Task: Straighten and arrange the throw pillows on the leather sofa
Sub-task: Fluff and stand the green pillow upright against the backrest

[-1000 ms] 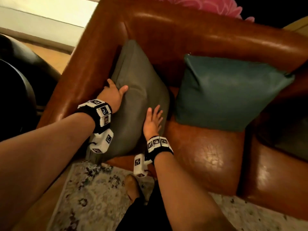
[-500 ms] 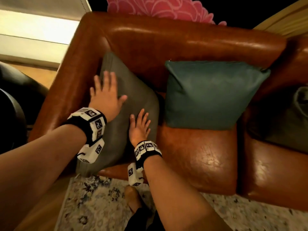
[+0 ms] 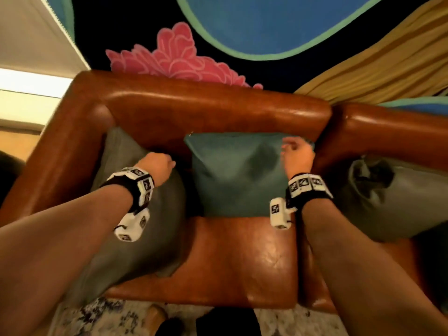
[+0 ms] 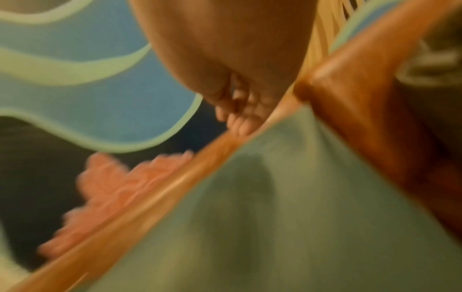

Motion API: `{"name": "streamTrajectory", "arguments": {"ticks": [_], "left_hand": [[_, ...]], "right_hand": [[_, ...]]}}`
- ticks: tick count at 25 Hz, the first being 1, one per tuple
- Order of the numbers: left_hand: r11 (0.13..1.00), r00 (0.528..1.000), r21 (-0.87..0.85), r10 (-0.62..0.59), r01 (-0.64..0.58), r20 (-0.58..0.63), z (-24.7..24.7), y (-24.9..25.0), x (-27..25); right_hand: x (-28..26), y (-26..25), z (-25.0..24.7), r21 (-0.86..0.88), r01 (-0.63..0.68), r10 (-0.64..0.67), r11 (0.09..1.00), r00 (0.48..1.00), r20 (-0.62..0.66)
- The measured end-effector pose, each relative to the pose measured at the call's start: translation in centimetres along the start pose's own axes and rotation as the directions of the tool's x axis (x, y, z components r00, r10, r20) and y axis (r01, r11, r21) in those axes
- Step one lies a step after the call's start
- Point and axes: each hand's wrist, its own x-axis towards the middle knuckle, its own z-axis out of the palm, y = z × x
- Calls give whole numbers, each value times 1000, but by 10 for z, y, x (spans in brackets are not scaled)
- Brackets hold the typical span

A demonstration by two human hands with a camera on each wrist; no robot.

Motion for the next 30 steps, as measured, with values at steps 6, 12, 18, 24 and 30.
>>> {"name": "streamTrajectory", "arguments": {"ticks": [6, 12, 18, 24, 30], "left_hand": [[496, 887, -788, -444, 365, 131, 4, 55, 115], [564, 830, -747, -558, 352, -30, 6, 74, 111], [597, 817, -737, -566, 318, -105, 16, 82, 116], [486, 785, -794, -620, 365, -19, 15, 74, 120], [634, 849, -693, -525, 344, -59, 20, 81, 120]], "right_hand": [[140, 27, -36, -827, 213, 130, 520, 938, 323], [167, 59, -54, -680, 535, 73, 500, 757, 650], [174, 67, -72, -435, 492, -42, 754, 698, 715], [167, 50, -60, -481, 590, -63, 649, 671, 738], [165, 71, -60, 229, -256, 229, 939, 964, 137]]}}
